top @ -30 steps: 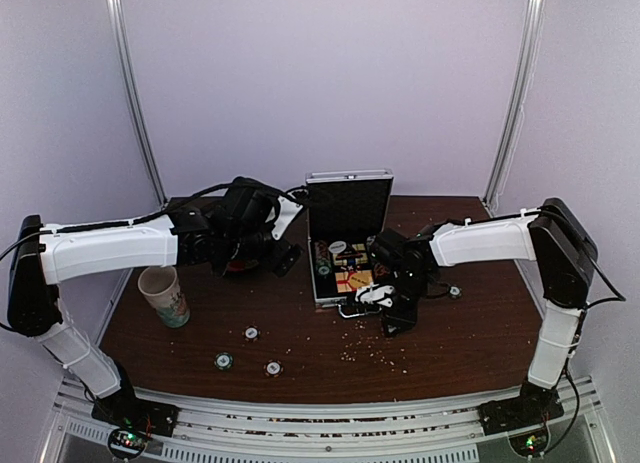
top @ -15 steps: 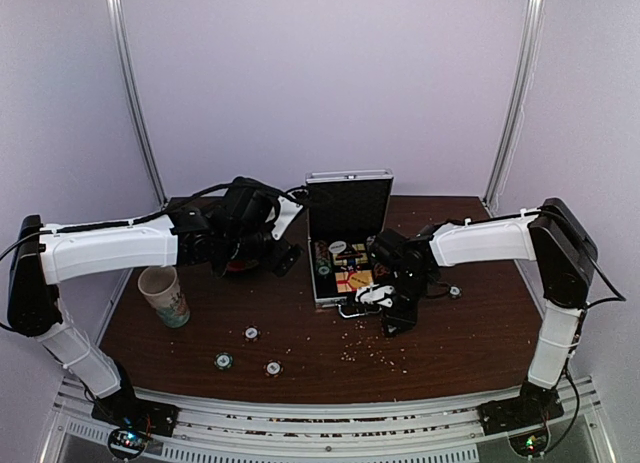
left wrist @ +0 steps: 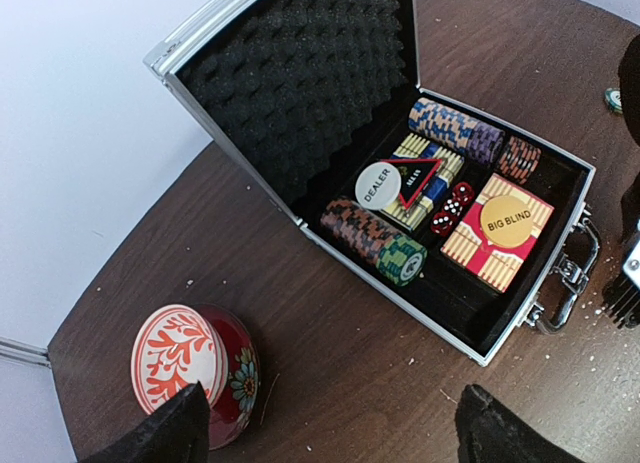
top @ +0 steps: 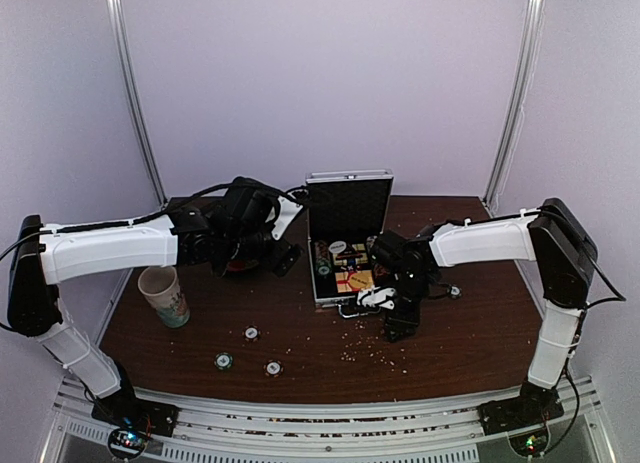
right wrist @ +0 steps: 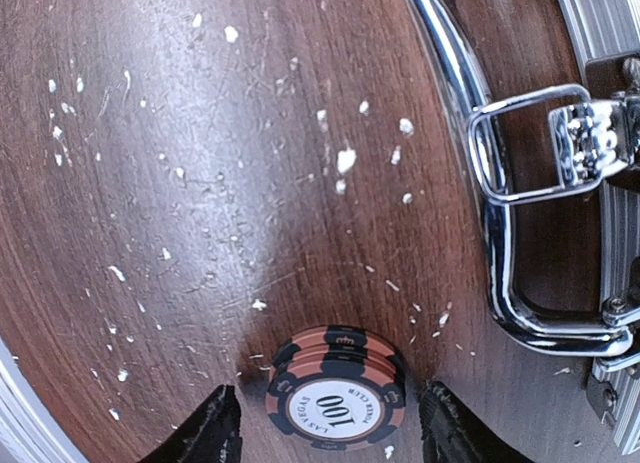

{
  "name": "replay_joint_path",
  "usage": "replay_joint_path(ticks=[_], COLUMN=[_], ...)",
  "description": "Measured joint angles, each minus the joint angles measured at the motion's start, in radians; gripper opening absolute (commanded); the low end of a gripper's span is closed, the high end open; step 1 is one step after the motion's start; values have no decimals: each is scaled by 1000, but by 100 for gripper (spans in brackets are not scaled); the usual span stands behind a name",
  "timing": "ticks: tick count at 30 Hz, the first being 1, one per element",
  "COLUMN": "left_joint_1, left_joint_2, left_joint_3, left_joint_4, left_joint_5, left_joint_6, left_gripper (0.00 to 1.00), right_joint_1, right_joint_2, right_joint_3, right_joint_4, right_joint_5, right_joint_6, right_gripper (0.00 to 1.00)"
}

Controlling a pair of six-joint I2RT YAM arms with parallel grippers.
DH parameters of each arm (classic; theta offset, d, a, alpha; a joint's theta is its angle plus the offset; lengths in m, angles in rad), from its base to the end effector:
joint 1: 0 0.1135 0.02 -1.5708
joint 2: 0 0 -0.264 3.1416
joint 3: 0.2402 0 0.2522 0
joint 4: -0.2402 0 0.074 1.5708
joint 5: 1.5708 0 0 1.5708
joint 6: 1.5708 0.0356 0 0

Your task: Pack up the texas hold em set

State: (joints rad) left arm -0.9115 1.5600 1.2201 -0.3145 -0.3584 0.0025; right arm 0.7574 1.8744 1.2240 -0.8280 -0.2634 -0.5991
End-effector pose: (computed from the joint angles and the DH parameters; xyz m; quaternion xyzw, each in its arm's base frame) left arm 0.2263 -0.2716 0.2870 0.3187 0.8267 -0.0475 0.4612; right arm 0.2408 0.2405 0.1569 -0.6261 0.7673 0.1344 0.0353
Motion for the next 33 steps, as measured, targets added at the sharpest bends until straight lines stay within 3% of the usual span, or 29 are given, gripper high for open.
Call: replay_joint_path(ticks=[13,33], left_joint_1=[0,0], left_joint_2=[0,0], left_joint_3=[0,0], left_joint_4=[0,0], left_joint_5=[0,0], left_joint_6=[0,0], left_gripper=[87,87], right_joint_1=[0,24], right_joint_2=[24,39], right_joint_3=[21,39], right_joint_4=[8,-6], right_joint_5=[2,66], right_joint_6=[16,46], right_gripper=[49,50])
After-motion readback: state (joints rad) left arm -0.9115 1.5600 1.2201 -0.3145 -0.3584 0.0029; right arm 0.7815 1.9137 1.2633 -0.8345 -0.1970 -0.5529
